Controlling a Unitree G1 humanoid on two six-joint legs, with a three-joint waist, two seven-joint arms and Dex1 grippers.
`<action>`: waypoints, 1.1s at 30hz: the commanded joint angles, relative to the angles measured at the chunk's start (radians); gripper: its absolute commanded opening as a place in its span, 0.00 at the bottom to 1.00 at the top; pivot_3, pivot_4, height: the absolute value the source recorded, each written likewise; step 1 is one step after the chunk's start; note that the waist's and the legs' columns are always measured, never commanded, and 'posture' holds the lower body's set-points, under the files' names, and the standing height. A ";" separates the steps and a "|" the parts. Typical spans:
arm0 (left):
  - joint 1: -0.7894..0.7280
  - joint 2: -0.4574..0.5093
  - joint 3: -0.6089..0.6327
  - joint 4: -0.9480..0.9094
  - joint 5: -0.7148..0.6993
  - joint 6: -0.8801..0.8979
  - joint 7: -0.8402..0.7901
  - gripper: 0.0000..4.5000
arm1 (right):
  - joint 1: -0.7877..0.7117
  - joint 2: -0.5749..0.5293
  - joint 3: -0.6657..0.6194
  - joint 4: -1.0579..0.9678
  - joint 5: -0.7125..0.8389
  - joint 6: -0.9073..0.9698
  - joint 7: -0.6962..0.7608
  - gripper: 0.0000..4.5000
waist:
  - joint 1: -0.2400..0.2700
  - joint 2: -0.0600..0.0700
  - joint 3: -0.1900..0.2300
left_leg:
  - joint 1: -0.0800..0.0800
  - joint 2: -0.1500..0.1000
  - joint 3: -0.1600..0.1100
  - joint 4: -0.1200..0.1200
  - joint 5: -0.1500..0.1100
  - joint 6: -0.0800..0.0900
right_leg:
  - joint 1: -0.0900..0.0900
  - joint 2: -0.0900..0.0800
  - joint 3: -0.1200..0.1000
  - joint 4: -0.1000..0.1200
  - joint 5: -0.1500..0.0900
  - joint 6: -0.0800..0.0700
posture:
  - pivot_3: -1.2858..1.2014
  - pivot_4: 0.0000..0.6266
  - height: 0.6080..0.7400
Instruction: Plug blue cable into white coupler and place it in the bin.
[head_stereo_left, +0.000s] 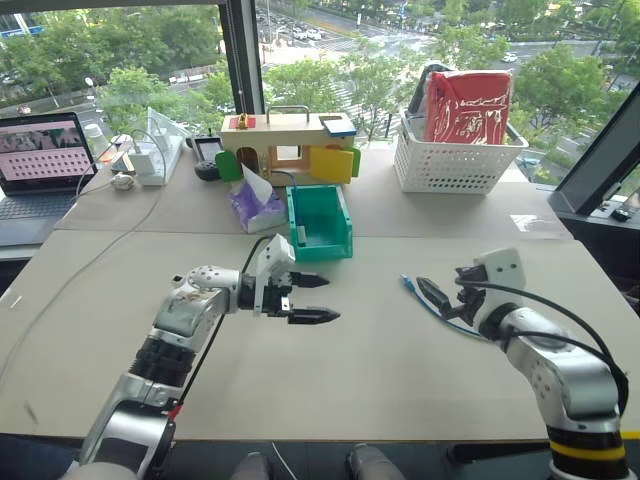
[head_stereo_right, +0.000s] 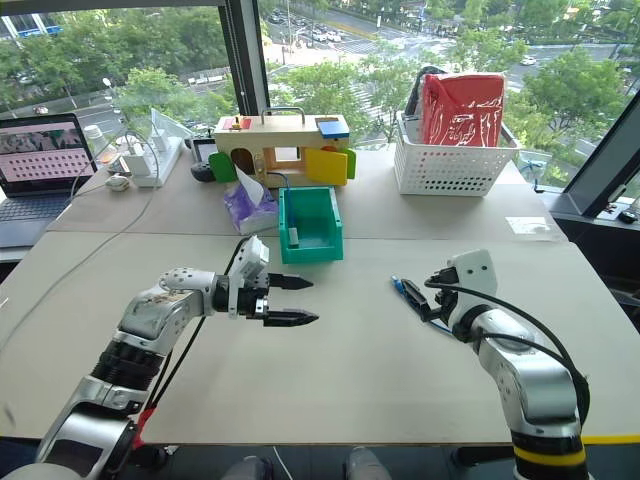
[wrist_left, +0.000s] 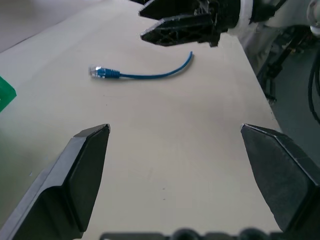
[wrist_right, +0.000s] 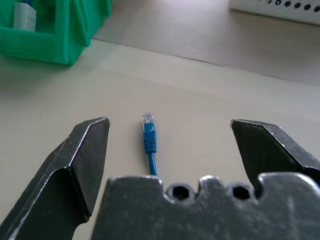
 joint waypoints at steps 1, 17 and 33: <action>0.002 0.039 0.003 -0.053 0.044 -0.002 0.037 1.00 | -0.077 -0.029 0.065 0.122 -0.025 -0.029 0.093 1.00 | 0.002 0.000 0.000 | 0.000 0.000 0.000 0.000 0.000 0.000 | 0.000 0.000 0.000 0.000 0.000 0.000 | 0.52 0.24 0.95; 0.075 0.050 0.066 -0.176 0.032 0.072 0.176 1.00 | -0.206 -0.040 0.214 0.499 -0.165 -0.222 0.305 0.55 | 0.003 0.001 0.000 | 0.000 0.000 -0.001 0.001 0.000 0.000 | 0.002 -0.001 -0.001 0.000 0.000 0.000 | 0.52 0.24 0.95; 0.048 0.024 0.024 -0.095 0.056 -0.079 0.092 1.00 | -0.180 -0.247 0.401 0.173 -0.194 -0.439 0.790 0.02 | 0.004 0.003 0.002 | -0.001 0.000 -0.002 0.002 0.000 0.000 | 0.001 0.000 -0.002 0.000 -0.001 0.002 | 0.52 0.24 0.95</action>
